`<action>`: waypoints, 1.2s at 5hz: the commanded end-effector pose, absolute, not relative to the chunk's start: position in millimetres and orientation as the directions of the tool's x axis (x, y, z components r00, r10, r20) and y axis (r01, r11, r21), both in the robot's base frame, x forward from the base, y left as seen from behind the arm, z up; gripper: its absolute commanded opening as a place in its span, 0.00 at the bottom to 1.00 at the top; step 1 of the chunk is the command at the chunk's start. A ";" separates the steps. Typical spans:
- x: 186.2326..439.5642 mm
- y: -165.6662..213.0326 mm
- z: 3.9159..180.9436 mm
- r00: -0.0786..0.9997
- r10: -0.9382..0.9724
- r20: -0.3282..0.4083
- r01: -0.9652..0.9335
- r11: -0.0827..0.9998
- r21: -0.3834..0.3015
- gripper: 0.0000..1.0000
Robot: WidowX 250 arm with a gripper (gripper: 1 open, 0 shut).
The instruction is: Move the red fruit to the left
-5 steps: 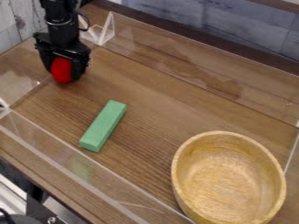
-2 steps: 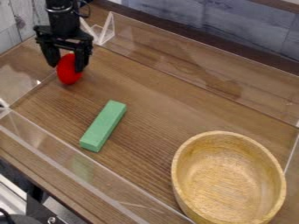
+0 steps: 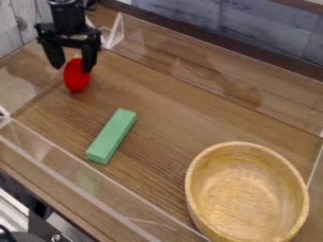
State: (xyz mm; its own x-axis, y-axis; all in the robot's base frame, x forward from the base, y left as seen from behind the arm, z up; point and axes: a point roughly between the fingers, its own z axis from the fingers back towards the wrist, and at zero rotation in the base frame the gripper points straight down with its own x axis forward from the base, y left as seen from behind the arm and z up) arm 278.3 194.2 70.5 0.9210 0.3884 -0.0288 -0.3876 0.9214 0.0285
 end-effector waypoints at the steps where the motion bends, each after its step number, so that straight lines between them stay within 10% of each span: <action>1: 279.4 187.2 106.9 0.908 0.418 0.038 -0.419 0.908 0.022 1.00; 4: 284.4 158.5 117.9 0.929 0.369 0.043 -0.368 0.930 -0.024 1.00; 5: 287.2 157.0 126.5 0.925 0.377 0.047 -0.376 0.926 -0.032 0.00; 6: 285.7 147.7 133.0 0.935 0.352 0.044 -0.350 0.936 -0.046 1.00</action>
